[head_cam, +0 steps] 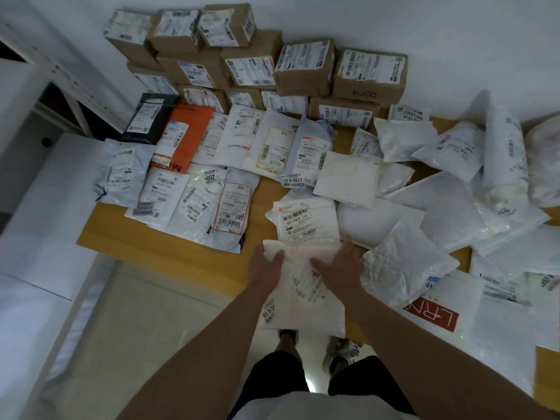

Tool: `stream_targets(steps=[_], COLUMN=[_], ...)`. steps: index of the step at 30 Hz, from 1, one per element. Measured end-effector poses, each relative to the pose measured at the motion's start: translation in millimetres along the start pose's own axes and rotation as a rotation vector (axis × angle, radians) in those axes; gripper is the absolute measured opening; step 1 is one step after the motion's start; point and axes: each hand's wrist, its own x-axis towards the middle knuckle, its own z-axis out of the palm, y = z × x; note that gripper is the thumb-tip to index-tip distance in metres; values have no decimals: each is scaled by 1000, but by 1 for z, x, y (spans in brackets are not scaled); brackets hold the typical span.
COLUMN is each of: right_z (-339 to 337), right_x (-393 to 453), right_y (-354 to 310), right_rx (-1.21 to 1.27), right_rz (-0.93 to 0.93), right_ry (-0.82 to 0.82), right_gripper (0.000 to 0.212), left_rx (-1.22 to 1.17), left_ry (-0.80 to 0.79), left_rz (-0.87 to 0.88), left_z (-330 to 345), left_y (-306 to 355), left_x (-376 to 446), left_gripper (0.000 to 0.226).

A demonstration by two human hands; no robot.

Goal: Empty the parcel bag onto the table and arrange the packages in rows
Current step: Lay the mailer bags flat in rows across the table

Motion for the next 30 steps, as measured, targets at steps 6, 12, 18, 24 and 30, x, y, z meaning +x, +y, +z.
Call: stream_targets(steps=[6,12,18,24,30], right_z=[-19,-70,-93,-99,-124], right_x=[4,19,37,28,49], right_y=[-24,-53,-73,-97,-113], right_rx=[289,112,-324,-384,-527], right_rz=[73,-190,-278,-209,-114], right_ry=[-113,-290,-263,145,641], right_gripper=[41,34,40,38,45], left_rx=[-239,-701,-839,-855,-806], left_ry=[-234,-603,-556,-224,-175], left_rz=[-111,-257,-250,-287,-306], left_z=[-16,-37,-33,-36,-47], left_y=[-7,5,29,28,29], left_x=[13,9,29,59,65], left_gripper=[72,39,38,35,38])
